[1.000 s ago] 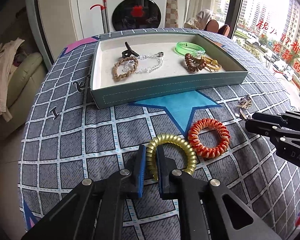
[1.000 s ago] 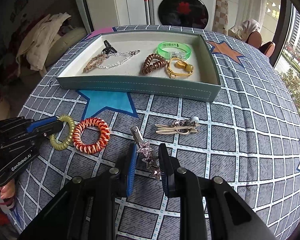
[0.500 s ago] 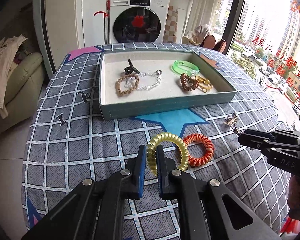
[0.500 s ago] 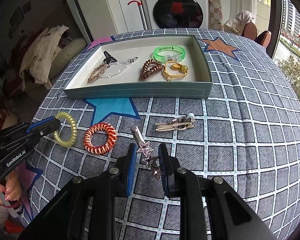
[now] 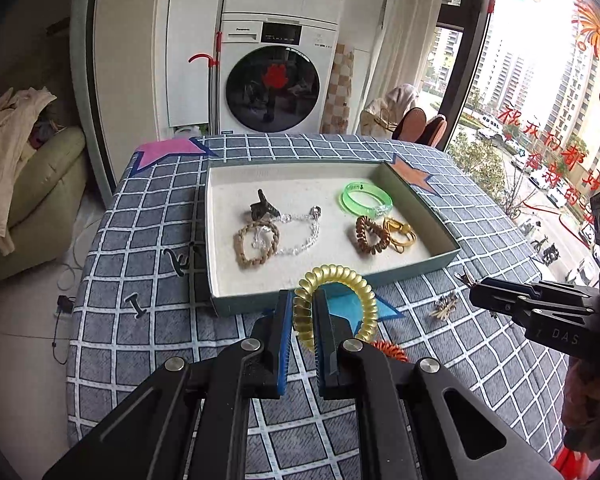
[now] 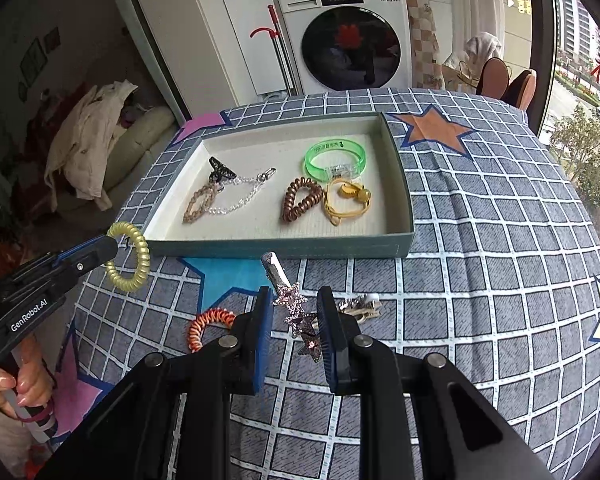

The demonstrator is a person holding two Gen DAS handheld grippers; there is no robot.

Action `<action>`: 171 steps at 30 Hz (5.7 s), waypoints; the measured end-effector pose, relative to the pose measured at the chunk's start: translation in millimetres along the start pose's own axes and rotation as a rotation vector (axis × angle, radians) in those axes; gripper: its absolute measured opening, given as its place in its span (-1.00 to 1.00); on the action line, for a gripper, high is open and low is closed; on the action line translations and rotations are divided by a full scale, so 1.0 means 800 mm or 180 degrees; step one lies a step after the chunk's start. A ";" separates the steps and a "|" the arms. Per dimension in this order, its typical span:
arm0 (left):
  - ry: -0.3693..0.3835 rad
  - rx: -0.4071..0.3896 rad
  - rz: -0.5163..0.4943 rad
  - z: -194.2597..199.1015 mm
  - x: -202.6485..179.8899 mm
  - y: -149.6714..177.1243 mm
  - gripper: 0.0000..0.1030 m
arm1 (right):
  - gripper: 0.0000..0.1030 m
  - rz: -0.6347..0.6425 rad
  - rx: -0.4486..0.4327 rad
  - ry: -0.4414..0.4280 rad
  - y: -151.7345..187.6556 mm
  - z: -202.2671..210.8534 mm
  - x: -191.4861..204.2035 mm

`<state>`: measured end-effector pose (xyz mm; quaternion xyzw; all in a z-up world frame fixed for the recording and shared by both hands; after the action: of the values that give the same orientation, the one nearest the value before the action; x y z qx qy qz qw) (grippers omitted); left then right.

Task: Organize jewelry
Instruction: 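Carry the star clip and gold coil tie with both tools into the tray, then open the right tool releasing the star clip while the left tool releases the gold coil, then withdraw both tools from the tray toward the remaining jewelry, then grasp the silver pearl barrette with the right tool while the left tool grasps the orange coil tie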

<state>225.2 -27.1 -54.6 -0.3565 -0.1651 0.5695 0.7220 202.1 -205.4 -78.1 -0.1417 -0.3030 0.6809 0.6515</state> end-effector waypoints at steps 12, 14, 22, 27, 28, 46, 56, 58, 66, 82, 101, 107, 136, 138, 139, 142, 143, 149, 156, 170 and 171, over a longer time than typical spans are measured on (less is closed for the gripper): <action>-0.0044 -0.0006 -0.0026 -0.045 0.003 -0.060 -0.42 | -0.53 -0.0035 -0.0030 0.0157 -0.068 -0.035 -0.022; -0.0041 0.0022 -0.0024 -0.056 0.001 -0.066 -0.42 | -0.53 -0.0083 -0.0014 0.0180 -0.074 -0.044 -0.029; -0.0082 0.0134 -0.0084 -0.100 -0.005 -0.078 -0.42 | -0.53 -0.0170 0.0055 0.0256 -0.091 -0.079 -0.047; -0.0157 0.0236 -0.0092 -0.130 -0.003 -0.076 -0.42 | -0.53 -0.0221 0.0116 0.0279 -0.097 -0.101 -0.055; -0.0169 0.0264 -0.0094 -0.136 -0.002 -0.075 -0.42 | -0.53 -0.0233 0.0130 0.0278 -0.097 -0.106 -0.056; -0.0501 0.0472 -0.0331 -0.179 0.008 -0.052 -0.41 | -0.52 -0.0329 0.0219 0.0342 -0.091 -0.161 -0.064; -0.0574 0.0495 -0.0324 -0.184 0.016 -0.049 -0.41 | -0.25 -0.0279 0.0231 0.0305 -0.087 -0.160 -0.056; -0.0577 0.0496 -0.0313 -0.184 0.017 -0.049 -0.41 | -0.06 -0.0270 0.0212 0.0284 -0.088 -0.157 -0.053; -0.0677 0.0419 -0.0341 -0.174 0.017 -0.054 -0.41 | 0.23 -0.0366 0.0026 0.0198 -0.098 -0.131 -0.049; -0.0670 0.0270 -0.0338 -0.152 0.010 -0.065 -0.40 | 0.24 -0.0489 -0.0209 0.0166 -0.092 -0.075 -0.055; -0.0678 0.0152 -0.0209 -0.126 0.013 -0.074 0.84 | 0.32 -0.0622 -0.0280 0.0138 -0.061 -0.034 -0.070; -0.0734 -0.0045 -0.0214 -0.105 0.011 -0.080 1.00 | 0.59 -0.0695 -0.0254 0.0141 -0.039 -0.024 -0.076; -0.0471 0.0199 -0.0247 -0.047 -0.023 0.053 1.00 | -0.75 -0.0417 0.0005 0.0313 0.025 -0.055 -0.069; -0.0467 0.0212 -0.0232 -0.046 -0.024 0.058 1.00 | -0.75 -0.0511 -0.0036 0.0218 0.025 -0.046 -0.070; -0.0466 0.0217 -0.0228 -0.046 -0.023 0.060 1.00 | -0.75 -0.0566 -0.0051 0.0141 0.026 -0.041 -0.070; -0.0466 0.0249 -0.0217 -0.045 -0.023 0.067 1.00 | -0.75 -0.0651 -0.0068 0.0048 0.032 -0.030 -0.072; -0.0465 0.0262 -0.0210 -0.046 -0.023 0.070 1.00 | -0.75 -0.0653 -0.0068 0.0051 0.036 -0.025 -0.073; -0.0458 0.0330 -0.0196 -0.050 -0.027 0.085 1.00 | -0.75 -0.0797 -0.0101 -0.0029 0.058 -0.004 -0.082; -0.0423 0.0356 -0.0239 -0.047 -0.037 0.092 1.00 | -0.75 -0.1034 -0.0158 0.0040 0.082 0.021 -0.110; -0.0463 0.0398 -0.0283 -0.045 -0.043 0.100 1.00 | 0.02 -0.0487 -0.0092 0.0218 0.090 0.012 -0.097; -0.0468 0.0409 -0.0277 -0.046 -0.043 0.100 1.00 | 0.01 -0.0484 -0.0085 0.0225 0.088 0.009 -0.095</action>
<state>182.1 -63.4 -130.8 -0.2592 -0.1962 0.5717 0.7533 149.6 -279.0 -130.2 -0.1509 -0.2988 0.6199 0.7097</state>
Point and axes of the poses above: each gripper's, at about its wrist camera, not at the fingertips, and z roughly against the way its jaws point, x to its left, y to its underside, the point moved 10 cm from there along -z, roughly the way its jaws point, and after that the axes turned 1 degree about z, right-handed, at the moved point
